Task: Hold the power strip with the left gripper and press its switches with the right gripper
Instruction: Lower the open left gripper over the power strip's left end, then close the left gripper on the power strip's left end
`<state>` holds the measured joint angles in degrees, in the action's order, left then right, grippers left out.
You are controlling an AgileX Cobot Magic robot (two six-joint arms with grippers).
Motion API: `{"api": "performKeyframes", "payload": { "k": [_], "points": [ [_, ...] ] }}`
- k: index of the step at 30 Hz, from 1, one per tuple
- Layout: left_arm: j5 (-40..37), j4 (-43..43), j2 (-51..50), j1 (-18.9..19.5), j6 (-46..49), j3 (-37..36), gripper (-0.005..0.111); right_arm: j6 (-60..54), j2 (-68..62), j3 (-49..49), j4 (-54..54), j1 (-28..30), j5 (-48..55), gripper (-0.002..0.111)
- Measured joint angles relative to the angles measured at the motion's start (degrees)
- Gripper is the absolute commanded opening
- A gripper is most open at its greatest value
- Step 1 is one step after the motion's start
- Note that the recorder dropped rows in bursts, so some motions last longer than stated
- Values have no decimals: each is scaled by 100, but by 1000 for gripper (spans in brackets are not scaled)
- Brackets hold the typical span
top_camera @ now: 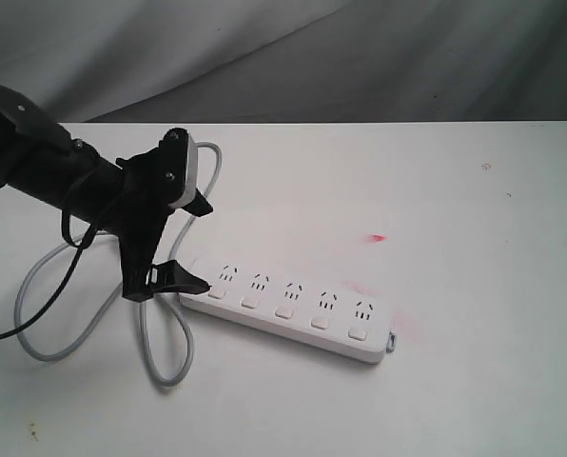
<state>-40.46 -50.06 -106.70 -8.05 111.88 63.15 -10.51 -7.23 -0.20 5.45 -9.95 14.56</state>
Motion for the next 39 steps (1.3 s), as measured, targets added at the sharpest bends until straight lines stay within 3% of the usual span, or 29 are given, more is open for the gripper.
{"api": "performKeyframes", "payload": {
  "k": [16, 39],
  "points": [
    [-559, 845, -790, 0, -932, 779, 92, 0, 0, 0, 0, 0, 0, 0],
    [-684, 884, -1366, 0, -1068, 814, 91, 0, 0, 0, 0, 0, 0, 0]
  ]
}}
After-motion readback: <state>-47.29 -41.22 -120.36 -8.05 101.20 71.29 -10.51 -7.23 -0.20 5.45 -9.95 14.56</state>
